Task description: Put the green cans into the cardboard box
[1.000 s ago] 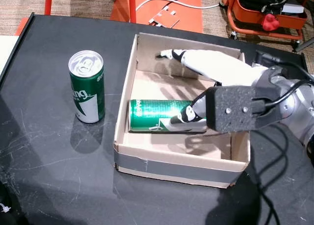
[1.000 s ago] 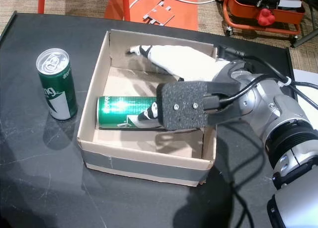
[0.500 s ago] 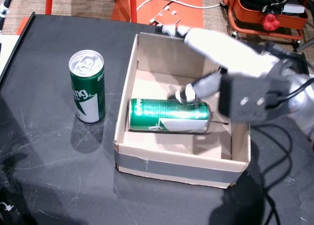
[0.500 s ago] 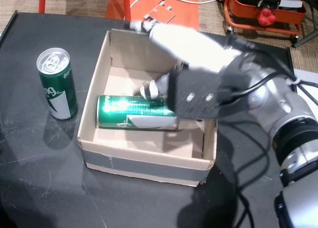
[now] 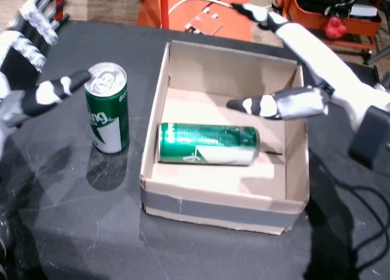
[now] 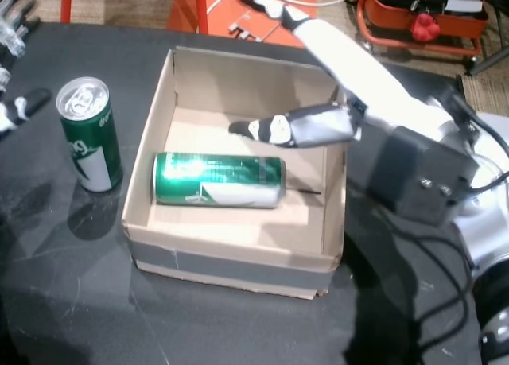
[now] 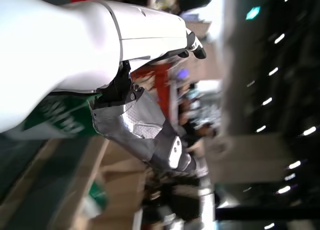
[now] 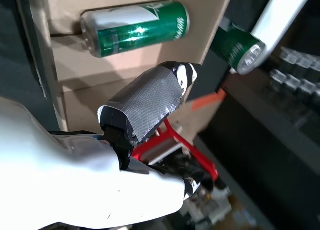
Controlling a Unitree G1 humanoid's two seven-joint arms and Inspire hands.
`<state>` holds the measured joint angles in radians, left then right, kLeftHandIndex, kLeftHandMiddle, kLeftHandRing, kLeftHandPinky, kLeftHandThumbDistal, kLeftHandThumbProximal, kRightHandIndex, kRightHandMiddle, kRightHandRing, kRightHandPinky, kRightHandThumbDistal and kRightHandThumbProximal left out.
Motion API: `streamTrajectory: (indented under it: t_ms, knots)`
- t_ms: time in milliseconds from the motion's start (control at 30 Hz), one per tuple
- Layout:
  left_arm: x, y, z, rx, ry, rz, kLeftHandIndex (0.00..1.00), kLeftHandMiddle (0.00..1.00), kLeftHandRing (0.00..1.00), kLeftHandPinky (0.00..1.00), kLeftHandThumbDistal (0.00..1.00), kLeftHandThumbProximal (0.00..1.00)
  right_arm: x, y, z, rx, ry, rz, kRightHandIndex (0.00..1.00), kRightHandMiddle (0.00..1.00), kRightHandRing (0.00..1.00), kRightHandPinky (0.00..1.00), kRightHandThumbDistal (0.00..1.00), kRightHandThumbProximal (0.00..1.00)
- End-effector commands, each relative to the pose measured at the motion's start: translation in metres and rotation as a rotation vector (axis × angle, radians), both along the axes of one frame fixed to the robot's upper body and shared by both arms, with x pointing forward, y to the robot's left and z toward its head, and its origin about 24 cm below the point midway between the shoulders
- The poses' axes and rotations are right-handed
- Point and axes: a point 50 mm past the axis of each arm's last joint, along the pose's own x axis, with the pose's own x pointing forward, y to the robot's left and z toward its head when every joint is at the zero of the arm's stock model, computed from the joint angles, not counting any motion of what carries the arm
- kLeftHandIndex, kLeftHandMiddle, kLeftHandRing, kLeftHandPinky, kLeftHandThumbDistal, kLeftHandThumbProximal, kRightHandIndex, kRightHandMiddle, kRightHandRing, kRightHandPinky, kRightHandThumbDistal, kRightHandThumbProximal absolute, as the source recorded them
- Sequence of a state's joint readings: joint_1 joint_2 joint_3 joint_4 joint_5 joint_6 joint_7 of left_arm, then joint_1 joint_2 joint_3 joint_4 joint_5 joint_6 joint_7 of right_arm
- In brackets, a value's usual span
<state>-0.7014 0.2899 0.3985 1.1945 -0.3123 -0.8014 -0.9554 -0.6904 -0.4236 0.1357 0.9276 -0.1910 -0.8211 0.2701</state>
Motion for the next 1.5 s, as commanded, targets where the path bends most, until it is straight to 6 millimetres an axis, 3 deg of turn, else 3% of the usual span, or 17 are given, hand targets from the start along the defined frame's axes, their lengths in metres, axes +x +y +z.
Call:
streamTrajectory:
  t_ms: [0, 300, 700, 1100, 1467]
  knots:
    - [-0.002, -0.004, -0.008, 0.035, 0.037, -0.013, 1.0, 1.0, 1.0, 0.95, 1.0, 0.12, -0.007, -0.006, -0.007, 0.037, -0.002, -0.011, 0.97, 1.0, 1.0, 1.0, 1.0, 0.78]
    - [0.001, -0.017, -0.012, 0.048, 0.079, -0.047, 1.0, 0.99, 0.99, 0.9, 1.0, 0.1, -0.019, -0.013, -0.018, 0.169, -0.039, -0.031, 1.0, 1.0, 1.0, 1.0, 1.0, 0.78]
    - [0.0, -0.025, -0.019, 0.04, 0.102, -0.067, 0.97, 0.97, 0.97, 0.88, 1.0, 0.15, -0.019, -0.018, -0.024, 0.195, -0.024, -0.06, 1.0, 1.0, 1.0, 1.0, 1.0, 0.79]
    - [0.001, -0.026, -0.016, -0.004, 0.084, -0.082, 0.96, 0.94, 0.96, 0.88, 1.0, 0.14, -0.023, -0.027, -0.032, 0.175, 0.017, -0.079, 1.0, 1.0, 1.0, 1.0, 1.0, 0.82]
    - [0.0, -0.028, -0.021, -0.116, 0.096, -0.108, 0.93, 0.92, 0.92, 0.86, 1.0, 0.16, -0.028, -0.031, -0.022, 0.26, -0.041, -0.015, 1.0, 1.0, 1.0, 1.0, 1.0, 0.73]
